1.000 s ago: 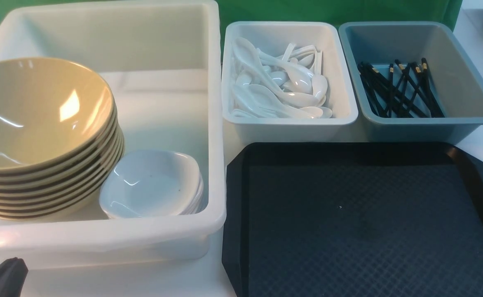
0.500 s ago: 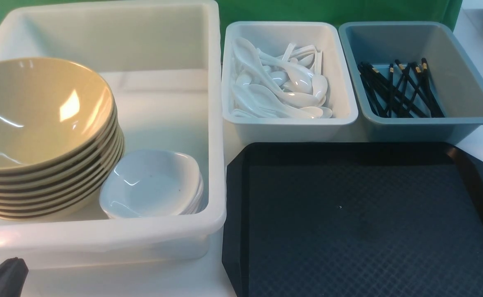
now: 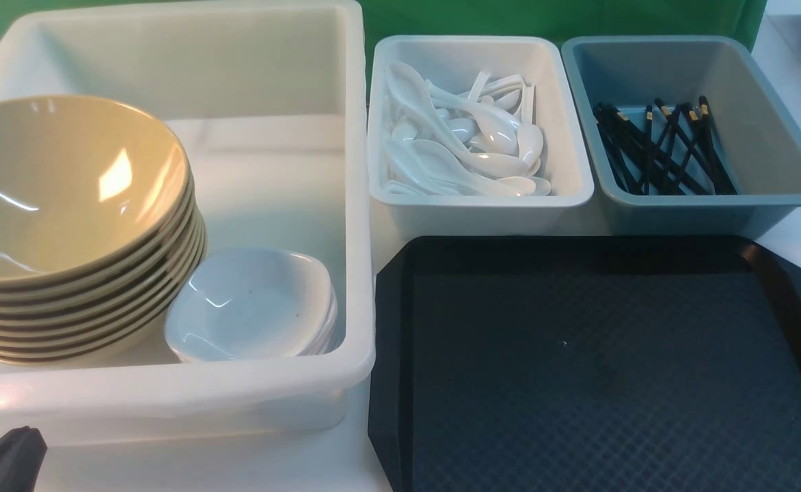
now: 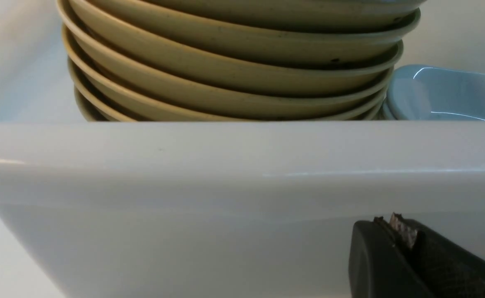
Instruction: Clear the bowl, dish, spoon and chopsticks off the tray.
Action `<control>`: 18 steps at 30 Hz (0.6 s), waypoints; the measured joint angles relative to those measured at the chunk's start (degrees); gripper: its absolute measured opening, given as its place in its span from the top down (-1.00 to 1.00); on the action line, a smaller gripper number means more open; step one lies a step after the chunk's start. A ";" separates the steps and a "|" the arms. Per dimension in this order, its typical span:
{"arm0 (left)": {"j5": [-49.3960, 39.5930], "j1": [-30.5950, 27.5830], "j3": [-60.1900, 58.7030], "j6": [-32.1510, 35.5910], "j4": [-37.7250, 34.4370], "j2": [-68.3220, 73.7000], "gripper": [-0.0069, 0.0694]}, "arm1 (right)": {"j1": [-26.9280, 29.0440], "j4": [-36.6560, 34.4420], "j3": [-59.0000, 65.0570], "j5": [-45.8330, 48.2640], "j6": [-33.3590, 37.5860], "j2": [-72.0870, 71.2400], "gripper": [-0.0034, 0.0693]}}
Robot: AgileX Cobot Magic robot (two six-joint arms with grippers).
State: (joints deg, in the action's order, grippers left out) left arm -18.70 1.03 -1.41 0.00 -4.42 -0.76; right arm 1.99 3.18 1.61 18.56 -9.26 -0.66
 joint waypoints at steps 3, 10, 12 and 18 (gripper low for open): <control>0.00 0.00 0.00 0.00 0.00 0.00 0.85 | 0.00 0.00 0.00 0.00 0.00 0.00 0.68; 0.00 0.00 0.00 0.00 -0.06 0.00 0.85 | 0.00 0.00 0.00 0.00 0.00 0.00 0.65; 0.00 0.00 0.00 0.00 -0.06 0.00 0.85 | 0.00 0.00 0.00 0.00 0.00 0.00 0.65; 0.00 0.00 0.00 0.00 -0.06 0.00 0.85 | 0.00 0.00 0.00 0.00 0.00 0.00 0.64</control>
